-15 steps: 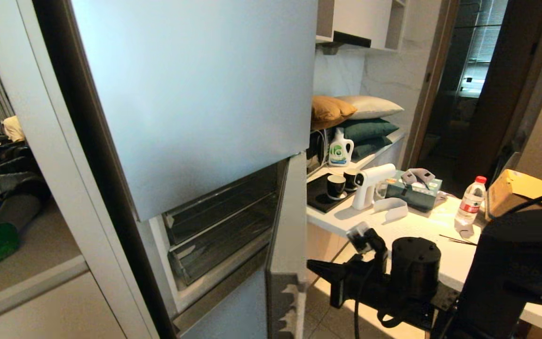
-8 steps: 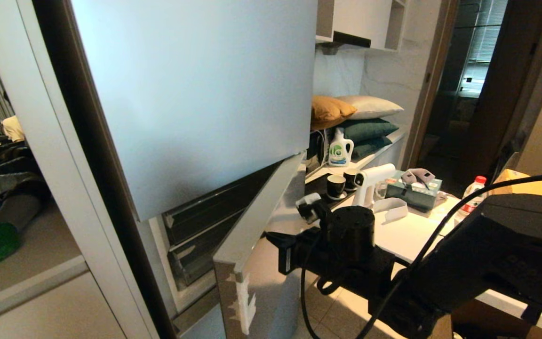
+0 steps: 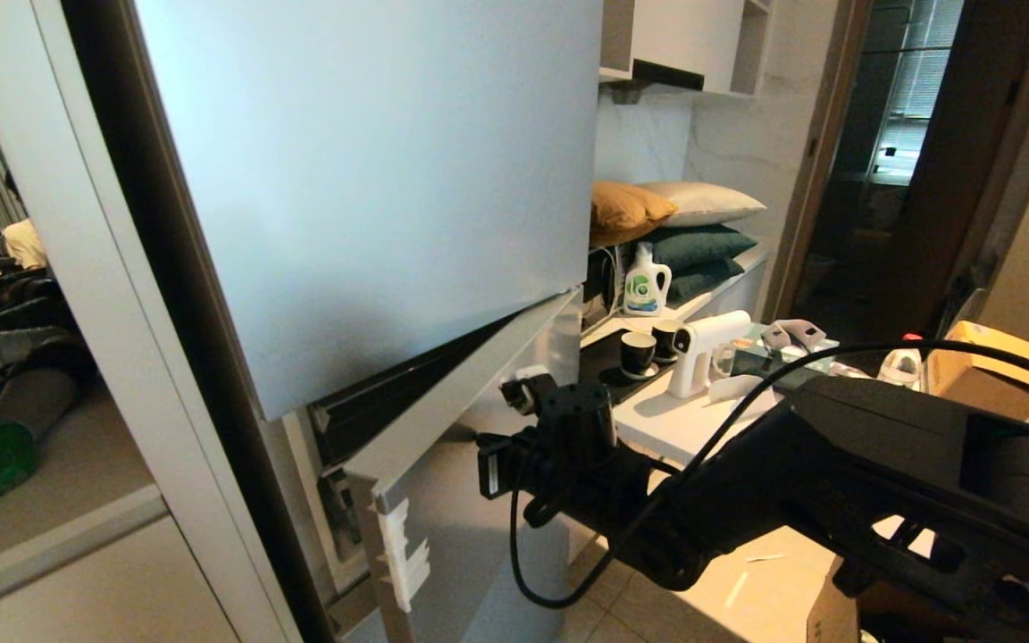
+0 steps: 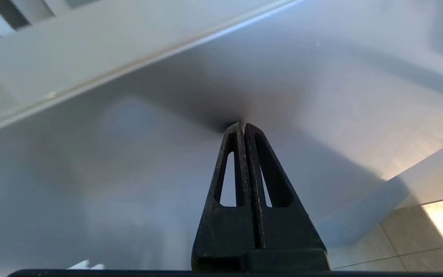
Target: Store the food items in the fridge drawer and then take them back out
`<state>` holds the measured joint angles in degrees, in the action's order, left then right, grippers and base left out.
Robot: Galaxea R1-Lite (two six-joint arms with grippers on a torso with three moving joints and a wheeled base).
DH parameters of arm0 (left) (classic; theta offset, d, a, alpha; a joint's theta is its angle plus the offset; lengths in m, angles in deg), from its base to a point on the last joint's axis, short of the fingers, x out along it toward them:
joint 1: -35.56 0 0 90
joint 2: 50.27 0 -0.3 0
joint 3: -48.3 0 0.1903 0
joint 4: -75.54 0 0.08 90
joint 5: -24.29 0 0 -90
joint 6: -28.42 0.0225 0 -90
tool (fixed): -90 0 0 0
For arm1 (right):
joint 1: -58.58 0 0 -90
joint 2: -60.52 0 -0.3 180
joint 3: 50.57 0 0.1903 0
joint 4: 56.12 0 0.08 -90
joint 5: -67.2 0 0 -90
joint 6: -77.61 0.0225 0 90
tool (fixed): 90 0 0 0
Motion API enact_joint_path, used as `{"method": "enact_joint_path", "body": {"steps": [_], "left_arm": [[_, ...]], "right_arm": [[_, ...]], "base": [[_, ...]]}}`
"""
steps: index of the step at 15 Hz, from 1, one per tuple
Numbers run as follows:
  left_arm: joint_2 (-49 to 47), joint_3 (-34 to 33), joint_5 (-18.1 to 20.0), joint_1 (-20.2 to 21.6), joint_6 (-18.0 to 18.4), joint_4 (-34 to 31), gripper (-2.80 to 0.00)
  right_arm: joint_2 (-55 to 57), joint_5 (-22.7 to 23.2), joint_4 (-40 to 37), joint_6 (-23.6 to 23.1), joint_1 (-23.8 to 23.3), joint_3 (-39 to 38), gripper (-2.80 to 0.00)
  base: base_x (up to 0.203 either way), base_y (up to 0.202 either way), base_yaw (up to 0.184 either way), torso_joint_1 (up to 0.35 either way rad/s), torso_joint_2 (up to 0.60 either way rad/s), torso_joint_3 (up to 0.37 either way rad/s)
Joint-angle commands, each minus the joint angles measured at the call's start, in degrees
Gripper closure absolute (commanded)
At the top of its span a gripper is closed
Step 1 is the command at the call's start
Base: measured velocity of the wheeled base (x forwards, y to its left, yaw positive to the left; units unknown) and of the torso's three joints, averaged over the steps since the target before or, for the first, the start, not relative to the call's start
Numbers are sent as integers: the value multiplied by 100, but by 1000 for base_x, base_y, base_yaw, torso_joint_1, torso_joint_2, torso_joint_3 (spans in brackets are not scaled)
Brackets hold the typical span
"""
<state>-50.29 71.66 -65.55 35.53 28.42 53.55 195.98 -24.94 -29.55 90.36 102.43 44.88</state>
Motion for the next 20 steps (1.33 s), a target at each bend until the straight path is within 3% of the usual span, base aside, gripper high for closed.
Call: {"method": "enact_joint_path", "body": {"steps": [1,7,11,15,18,20], "left_arm": [[2,-62,1,2,0,3,0],[2,-62,1,2,0,3,0],[2,-62,1,0,0,3,0],[2,-62,1,2,0,3,0],[2,-62,1,2,0,3,0],[2,-62,1,2,0,3,0]], "right_arm": [[238,16,-55,-7,-6,275,0],[1218,282,-558,45,-107,2300,0],[1087,327,-616,85,-105,2274,0],[735,289,-582,80,-41,1698,0],[-161,169,-379,16,121,204,0],[-1346,18,-281,-146,165,-1043,0]], "base": [[0,0,0,0,0,0],[0,0,0,0,0,0],[0,0,0,0,0,0],[0,0,0,0,0,0],[0,0,0,0,0,0],[0,0,0,0,0,0]]}}
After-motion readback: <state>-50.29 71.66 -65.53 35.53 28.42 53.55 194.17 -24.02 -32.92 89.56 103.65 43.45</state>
